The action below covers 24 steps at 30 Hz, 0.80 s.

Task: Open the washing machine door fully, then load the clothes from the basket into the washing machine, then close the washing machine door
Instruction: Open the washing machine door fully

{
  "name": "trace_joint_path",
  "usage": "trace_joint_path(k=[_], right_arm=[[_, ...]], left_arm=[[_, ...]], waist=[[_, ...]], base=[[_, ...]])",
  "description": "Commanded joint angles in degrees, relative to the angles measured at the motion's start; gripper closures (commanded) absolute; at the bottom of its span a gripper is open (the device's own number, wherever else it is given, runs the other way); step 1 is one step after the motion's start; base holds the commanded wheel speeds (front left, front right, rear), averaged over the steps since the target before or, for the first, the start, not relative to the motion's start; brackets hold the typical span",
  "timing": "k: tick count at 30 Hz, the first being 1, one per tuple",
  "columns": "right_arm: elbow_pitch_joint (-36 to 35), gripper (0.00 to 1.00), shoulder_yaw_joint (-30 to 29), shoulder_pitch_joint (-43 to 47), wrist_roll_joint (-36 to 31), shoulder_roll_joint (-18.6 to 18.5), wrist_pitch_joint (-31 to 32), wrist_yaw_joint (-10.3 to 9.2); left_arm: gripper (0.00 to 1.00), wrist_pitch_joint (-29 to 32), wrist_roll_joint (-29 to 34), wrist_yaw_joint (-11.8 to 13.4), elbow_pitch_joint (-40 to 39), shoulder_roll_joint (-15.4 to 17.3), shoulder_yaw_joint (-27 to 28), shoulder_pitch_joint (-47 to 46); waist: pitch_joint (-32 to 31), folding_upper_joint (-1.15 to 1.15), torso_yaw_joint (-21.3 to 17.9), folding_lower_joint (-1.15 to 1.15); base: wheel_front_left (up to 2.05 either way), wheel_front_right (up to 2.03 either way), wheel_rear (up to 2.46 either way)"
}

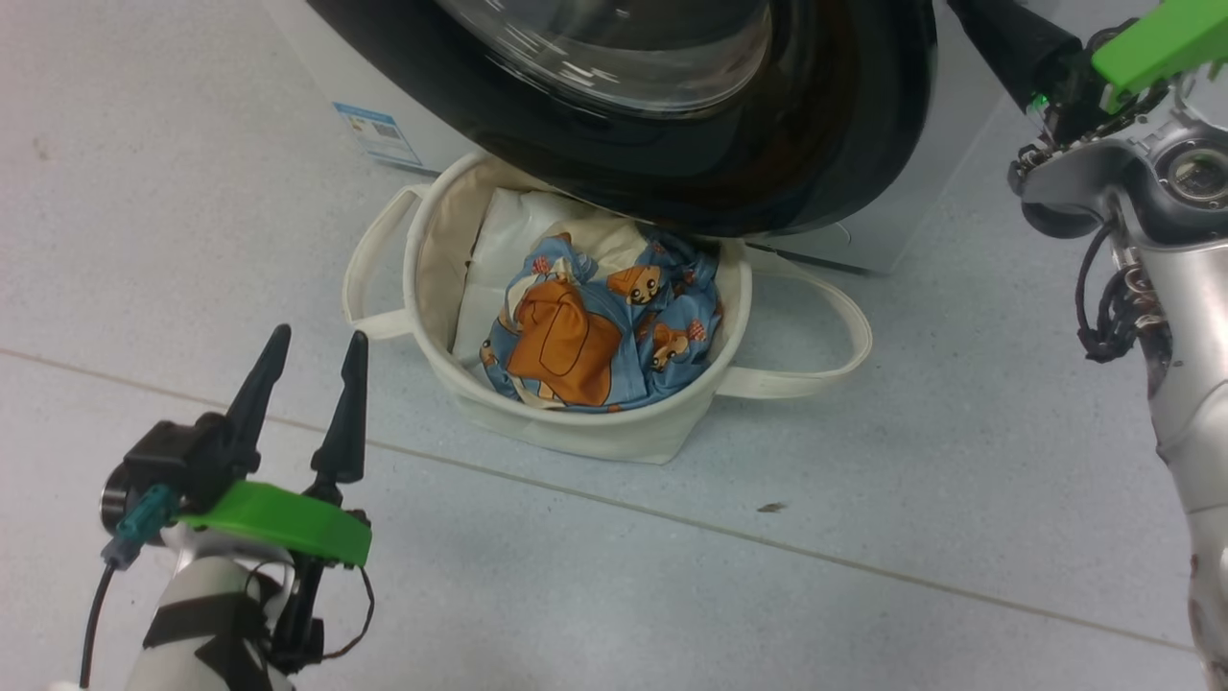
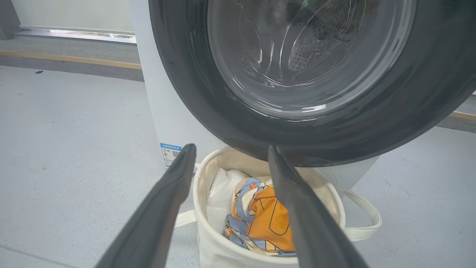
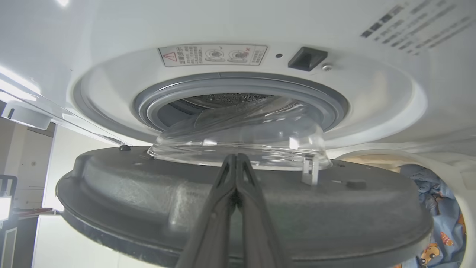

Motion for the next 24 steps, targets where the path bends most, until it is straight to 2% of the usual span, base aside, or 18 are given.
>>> trace_joint_path(k=[1,13,19,24], right_arm=[[-1.56,1.00,0.50,-0.77,-0.10,1.05,0.53,0.07],[2.11,1.00,8.04,4.16,0.76,4.36,13.24,0.07],[-1.77,1.00,12.58,8.90,-1.12,6.01,15.97,0.07],[-5.85,1.00,15.01,12.86,-2.21,7.45,15.93,0.07]], left_arm=[[0.00,-0.69,-0.08,-0.33,-1.57,2.02,2.16,-0.23],[0.00,-0.69,0.90,-0.33,1.37,2.61,3.75,4.25],[0.00,-0.69,1.22,-0.33,1.97,2.93,4.52,6.76],[0.00,-0.69,1.36,-0.32,2.48,3.25,5.97,8.37]], waist=[[-0.35,0.00,0.12,0.01],[-9.11,0.00,-0.18,0.01],[-12.72,0.00,1.52,0.01],[-15.35,0.00,4.56,0.01]], base=[[0.00,0.00,0.00],[0.00,0.00,0.00],[0.00,0.00,0.00],[0.00,0.00,0.00]])
